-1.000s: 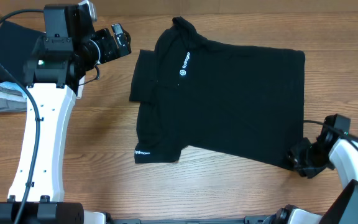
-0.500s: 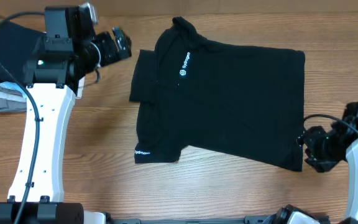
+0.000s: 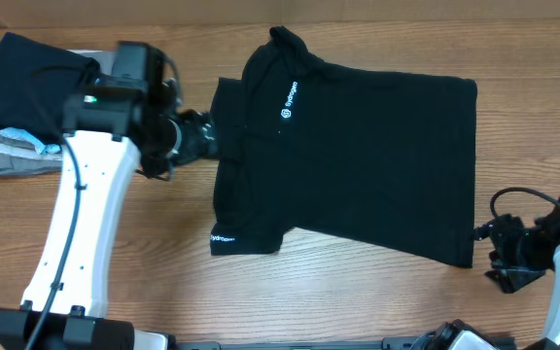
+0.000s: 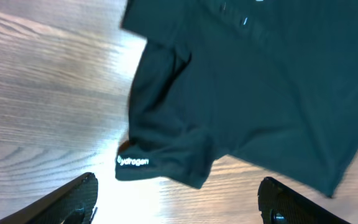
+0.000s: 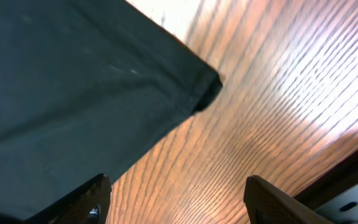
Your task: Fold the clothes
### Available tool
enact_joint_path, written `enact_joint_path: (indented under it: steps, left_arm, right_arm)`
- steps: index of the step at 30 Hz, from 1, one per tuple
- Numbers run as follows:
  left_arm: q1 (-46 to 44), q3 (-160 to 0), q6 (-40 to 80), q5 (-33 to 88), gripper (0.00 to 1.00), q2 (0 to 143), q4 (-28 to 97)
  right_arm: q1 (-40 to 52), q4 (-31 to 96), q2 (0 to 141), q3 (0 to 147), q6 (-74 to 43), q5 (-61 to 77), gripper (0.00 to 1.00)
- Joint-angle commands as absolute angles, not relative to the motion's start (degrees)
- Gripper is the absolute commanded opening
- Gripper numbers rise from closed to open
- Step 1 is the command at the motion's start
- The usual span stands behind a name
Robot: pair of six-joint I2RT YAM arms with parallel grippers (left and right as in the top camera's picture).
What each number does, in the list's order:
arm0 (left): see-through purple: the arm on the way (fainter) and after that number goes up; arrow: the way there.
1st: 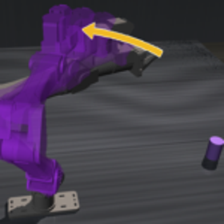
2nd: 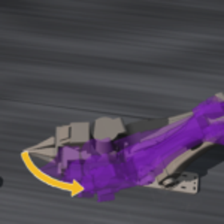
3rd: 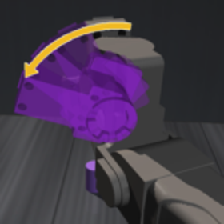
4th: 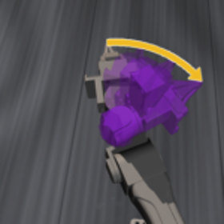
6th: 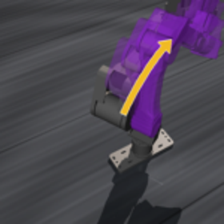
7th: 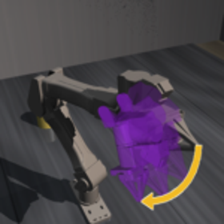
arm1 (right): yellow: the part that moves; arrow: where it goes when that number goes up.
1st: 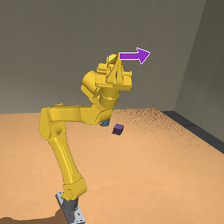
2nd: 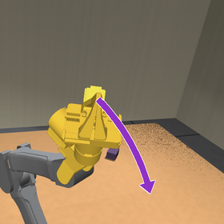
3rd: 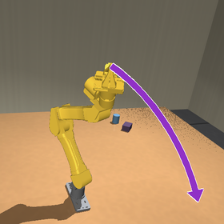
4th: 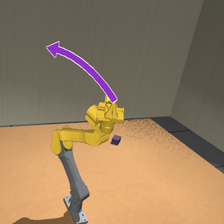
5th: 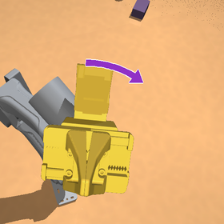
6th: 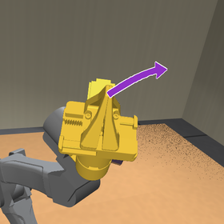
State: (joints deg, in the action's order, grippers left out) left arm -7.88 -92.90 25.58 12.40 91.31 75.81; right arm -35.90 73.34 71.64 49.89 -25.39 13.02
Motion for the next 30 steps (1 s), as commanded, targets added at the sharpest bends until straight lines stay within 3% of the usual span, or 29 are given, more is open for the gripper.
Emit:
enact_joint_path:
  steps: [1, 12, 30]
  left_arm:
    - [-11.57, -88.38, 28.01, 7.64, 0.86, 90.83, 74.24]
    - [-12.73, -77.17, 28.75, 7.03, 0.87, 90.83, 67.29]
    - [-12.78, -76.55, 28.75, 2.33, 0.93, 90.85, 66.76]
  right_arm:
    - [-36.01, 72.9, 71.48, 48.29, -27.75, 15.11, 0.73]
    - [-36.01, 67.24, 71.59, 41.41, -33.32, 15.57, 0.76]
    - [-35.97, 53.01, 83.64, 34.02, -34.04, 8.8, 0.73]
